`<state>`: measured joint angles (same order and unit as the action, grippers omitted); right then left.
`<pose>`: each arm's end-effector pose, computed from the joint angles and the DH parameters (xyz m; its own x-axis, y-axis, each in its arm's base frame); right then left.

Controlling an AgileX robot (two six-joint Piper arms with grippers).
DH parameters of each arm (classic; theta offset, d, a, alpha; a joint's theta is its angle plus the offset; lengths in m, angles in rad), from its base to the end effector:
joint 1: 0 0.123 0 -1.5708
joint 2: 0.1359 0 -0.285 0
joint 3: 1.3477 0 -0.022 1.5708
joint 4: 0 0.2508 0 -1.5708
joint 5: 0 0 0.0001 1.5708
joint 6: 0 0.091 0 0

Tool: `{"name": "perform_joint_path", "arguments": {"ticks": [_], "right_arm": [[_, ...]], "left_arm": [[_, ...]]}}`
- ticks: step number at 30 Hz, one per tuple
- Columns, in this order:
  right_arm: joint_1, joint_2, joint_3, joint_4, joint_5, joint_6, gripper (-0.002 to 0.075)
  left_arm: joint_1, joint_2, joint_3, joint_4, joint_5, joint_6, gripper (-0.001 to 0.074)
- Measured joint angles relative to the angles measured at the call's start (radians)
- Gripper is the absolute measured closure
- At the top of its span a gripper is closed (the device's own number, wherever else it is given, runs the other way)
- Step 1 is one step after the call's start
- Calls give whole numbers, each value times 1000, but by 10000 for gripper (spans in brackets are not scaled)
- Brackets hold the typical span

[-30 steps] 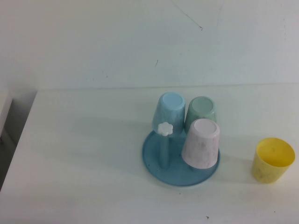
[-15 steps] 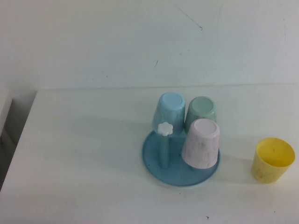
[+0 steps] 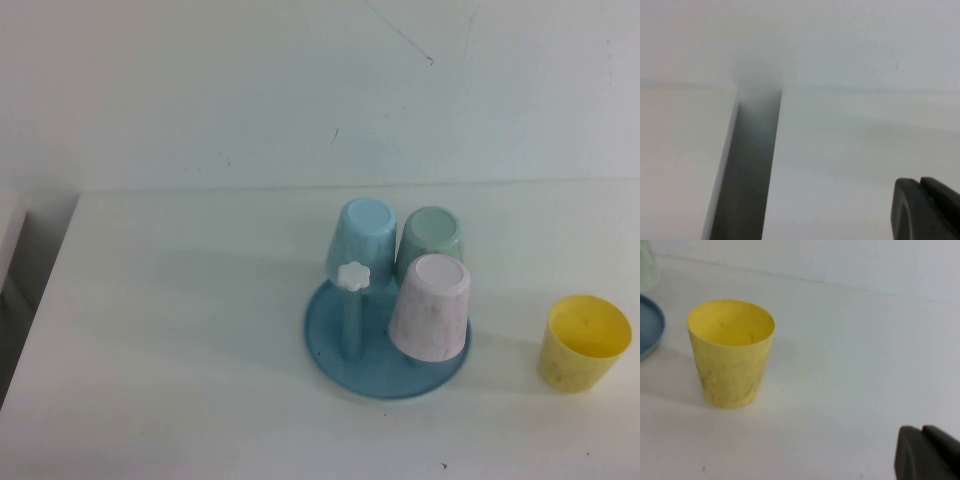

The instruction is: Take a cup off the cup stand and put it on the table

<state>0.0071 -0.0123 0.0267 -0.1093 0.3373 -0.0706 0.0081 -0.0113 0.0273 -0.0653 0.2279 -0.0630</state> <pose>0.0535 -0.0029 0.1746 -0.2605 -0.1747 -0.9495 -0.0175 0.9842 -0.1762 0.0557 -0.0009 0.1839 -0.1552 -0.1275 -0.9796 -0.0132 0.9918 -0.1270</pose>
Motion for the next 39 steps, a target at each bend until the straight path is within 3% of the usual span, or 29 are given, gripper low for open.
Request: {"name": "perform_joint_path", "arguments": {"ticks": [5,11,16,20,26,30,35,39], "right_arm": [[0,0,0,-42,-238,0,728],[0,0,0,-98,-683,0,728],[0,0,0,-107,-953,6,728],[0,0,0,-67,-1035,-12,728],[0,0,0,-53,-969,-13,728],[0,0,-79,-53,-705,-13,728],[0,20,-282,-46,-232,-15,728],[0,121,-403,-34,-20,-17,728]], "left_arm": [[0,0,0,0,-289,1,738],[0,0,0,0,-604,2,738],[0,0,0,0,-714,2,738],[0,0,0,-2,-724,2,738],[0,0,0,-4,-666,-15,738],[0,0,0,-4,-619,-55,738],[0,3,-152,-4,-243,-136,738],[0,94,-302,-14,-18,-147,738]]}}
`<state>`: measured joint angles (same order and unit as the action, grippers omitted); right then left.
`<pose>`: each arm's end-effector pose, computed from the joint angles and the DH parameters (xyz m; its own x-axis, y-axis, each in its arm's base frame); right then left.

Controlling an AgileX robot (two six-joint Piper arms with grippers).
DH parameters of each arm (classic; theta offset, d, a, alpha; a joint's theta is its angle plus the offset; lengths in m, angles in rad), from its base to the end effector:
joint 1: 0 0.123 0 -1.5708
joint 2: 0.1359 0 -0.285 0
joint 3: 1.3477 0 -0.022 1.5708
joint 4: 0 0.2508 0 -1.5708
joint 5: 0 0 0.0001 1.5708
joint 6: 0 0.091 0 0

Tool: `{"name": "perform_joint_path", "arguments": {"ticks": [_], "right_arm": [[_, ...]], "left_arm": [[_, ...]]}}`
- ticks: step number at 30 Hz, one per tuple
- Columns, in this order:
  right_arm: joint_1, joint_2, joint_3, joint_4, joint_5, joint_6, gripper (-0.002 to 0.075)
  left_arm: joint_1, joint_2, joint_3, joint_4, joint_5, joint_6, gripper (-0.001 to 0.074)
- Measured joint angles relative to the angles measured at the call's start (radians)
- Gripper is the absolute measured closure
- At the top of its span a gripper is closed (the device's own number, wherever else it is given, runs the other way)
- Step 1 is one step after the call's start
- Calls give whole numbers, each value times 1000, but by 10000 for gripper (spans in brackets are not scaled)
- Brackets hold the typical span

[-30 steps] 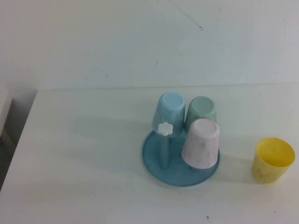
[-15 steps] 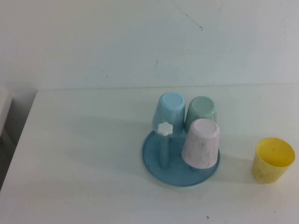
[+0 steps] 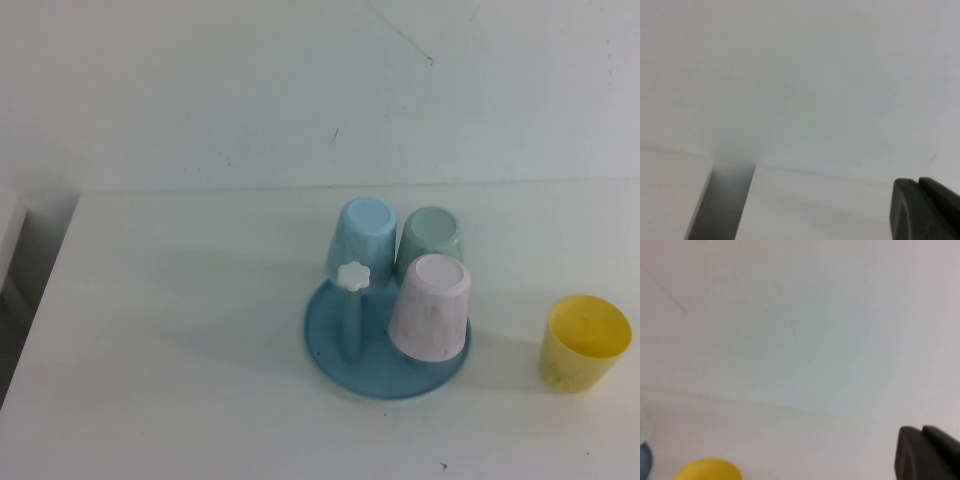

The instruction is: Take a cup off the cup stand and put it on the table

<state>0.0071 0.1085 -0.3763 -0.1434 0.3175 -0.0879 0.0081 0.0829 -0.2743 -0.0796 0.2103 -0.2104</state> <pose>0.0419 -0.0038 0.3034 0.0312 -0.2219 -0.9746 0.0456 0.9743 -0.2204 0.0477 -0.0011 0.2812 0.0636 -0.2837 -0.9568 0.0277 0.9589 -0.2825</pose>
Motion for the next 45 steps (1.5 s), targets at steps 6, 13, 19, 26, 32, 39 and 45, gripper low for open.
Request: {"name": "perform_joint_path", "arguments": {"ticks": [6,13,19,26,32,39,45], "right_arm": [[0,214,-121,181,241,-167,728],[0,360,-134,466,350,-535,728],[0,377,-134,539,378,-679,728],[0,377,-40,553,379,-734,728],[0,377,-19,604,361,-770,728],[0,377,-16,614,341,-783,728],[0,377,-16,618,341,-785,728]], "left_arm": [[-2,263,-231,-205,309,201,738],[-2,630,-451,-483,526,574,738],[-16,976,-683,-641,691,773,738],[-226,1263,-989,-573,695,782,738],[-414,1485,-1260,-414,725,685,738],[-549,1718,-1528,-172,873,529,590],[-568,1874,-1725,-149,980,411,141]]}}
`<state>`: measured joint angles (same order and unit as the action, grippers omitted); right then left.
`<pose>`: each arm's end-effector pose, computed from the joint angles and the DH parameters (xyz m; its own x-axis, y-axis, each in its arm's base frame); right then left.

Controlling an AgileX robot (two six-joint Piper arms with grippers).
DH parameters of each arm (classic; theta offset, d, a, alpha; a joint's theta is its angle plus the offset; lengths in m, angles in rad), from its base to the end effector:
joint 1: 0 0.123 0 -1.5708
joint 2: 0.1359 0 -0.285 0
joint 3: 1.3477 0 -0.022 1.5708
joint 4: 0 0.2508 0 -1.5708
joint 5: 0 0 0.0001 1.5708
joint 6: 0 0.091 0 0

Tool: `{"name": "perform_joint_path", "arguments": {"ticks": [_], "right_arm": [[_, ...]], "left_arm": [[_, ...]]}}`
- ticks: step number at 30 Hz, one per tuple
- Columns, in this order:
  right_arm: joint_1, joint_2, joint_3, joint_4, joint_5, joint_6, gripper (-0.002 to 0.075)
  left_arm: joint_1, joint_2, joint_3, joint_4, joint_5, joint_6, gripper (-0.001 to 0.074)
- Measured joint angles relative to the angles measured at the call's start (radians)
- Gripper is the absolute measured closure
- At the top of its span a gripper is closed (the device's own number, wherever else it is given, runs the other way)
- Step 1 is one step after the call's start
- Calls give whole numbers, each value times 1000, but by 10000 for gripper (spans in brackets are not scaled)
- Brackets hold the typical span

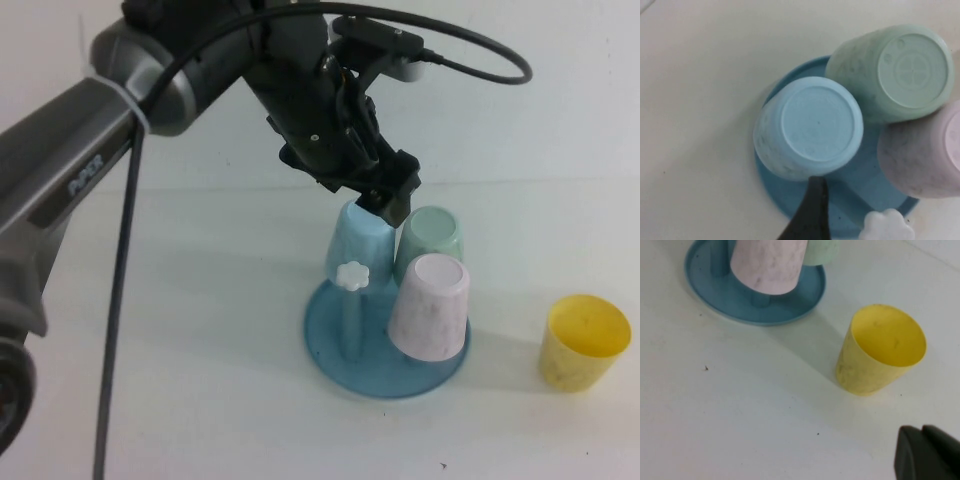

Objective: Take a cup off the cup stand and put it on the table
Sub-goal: Pick up the cup from the rack

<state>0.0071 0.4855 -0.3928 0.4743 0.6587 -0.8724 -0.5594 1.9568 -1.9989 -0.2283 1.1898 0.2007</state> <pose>0.0906 0.0261 0.2595 -0.3948 -0.4519 -0.7999 -0.4761 0.8453 -0.2425 0.3560 -0.2455 0.3469 -0.6616 0.5460 -0.5140 0.6873 0.7156 -0.1245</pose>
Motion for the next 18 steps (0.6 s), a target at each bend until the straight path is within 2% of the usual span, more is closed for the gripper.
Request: {"name": "perform_joint_path", "arguments": {"ticks": [2,4,18], "right_arm": [[0,0,0,1,0,-1,728],[0,0,0,2,0,-2,728],[0,0,0,15,-2,-3,728]], "left_arm": [[0,47,-58,18,26,-20,80],[0,77,-88,24,32,-24,62],[0,167,-126,94,-7,-20,59]]}}
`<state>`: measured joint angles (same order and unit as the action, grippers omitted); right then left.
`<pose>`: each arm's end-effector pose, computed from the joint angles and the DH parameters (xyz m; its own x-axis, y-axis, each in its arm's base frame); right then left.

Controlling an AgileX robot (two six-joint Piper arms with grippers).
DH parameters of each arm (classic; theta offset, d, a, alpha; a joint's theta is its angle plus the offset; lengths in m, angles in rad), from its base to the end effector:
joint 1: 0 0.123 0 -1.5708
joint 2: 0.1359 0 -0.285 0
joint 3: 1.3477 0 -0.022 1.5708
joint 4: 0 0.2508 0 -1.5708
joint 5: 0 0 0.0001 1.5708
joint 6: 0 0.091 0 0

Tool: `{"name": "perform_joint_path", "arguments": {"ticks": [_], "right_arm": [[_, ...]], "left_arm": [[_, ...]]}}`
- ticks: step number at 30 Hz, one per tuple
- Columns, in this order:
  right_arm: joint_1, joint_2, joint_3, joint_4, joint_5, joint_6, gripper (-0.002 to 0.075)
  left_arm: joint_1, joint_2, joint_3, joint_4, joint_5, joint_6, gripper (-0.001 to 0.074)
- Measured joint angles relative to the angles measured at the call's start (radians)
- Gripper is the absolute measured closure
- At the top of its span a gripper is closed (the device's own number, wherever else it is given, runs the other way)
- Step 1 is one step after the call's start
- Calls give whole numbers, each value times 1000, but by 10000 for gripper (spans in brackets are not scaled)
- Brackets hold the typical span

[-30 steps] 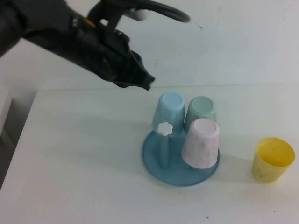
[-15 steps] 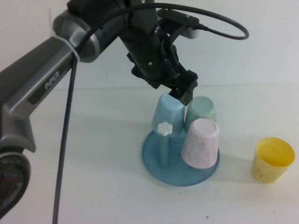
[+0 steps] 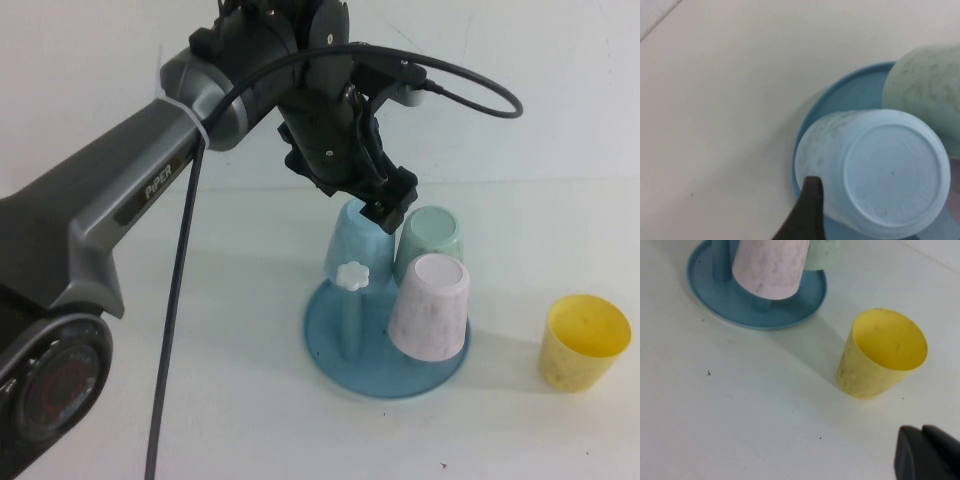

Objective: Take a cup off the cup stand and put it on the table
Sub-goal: Pick up the cup from the rack

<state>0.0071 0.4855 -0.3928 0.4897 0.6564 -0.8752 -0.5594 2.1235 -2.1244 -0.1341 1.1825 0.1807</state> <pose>0.0908 0.0268 0.2601 -0.3924 -0.4415 -0.8069 -0.4758 0.8482 -0.2327 0.3929 -0.2593 0.3069 -0.6713 0.5717 -0.4717 0.6674 0.7431 -0.0492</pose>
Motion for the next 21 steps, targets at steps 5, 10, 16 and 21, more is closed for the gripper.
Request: {"name": "perform_joint_path", "arguments": {"ticks": [5,10,16,21], "right_arm": [[0,0,0,0,0,-2,728],[0,0,0,0,-1,-2,728],[0,0,0,0,-1,-2,728],[0,0,2,0,-1,-2,728]], "left_arm": [[0,29,0,-6,-18,4,59],[0,63,0,-6,-18,4,59],[0,72,0,-6,-20,4,176],[0,72,0,-7,-21,4,197]]}}
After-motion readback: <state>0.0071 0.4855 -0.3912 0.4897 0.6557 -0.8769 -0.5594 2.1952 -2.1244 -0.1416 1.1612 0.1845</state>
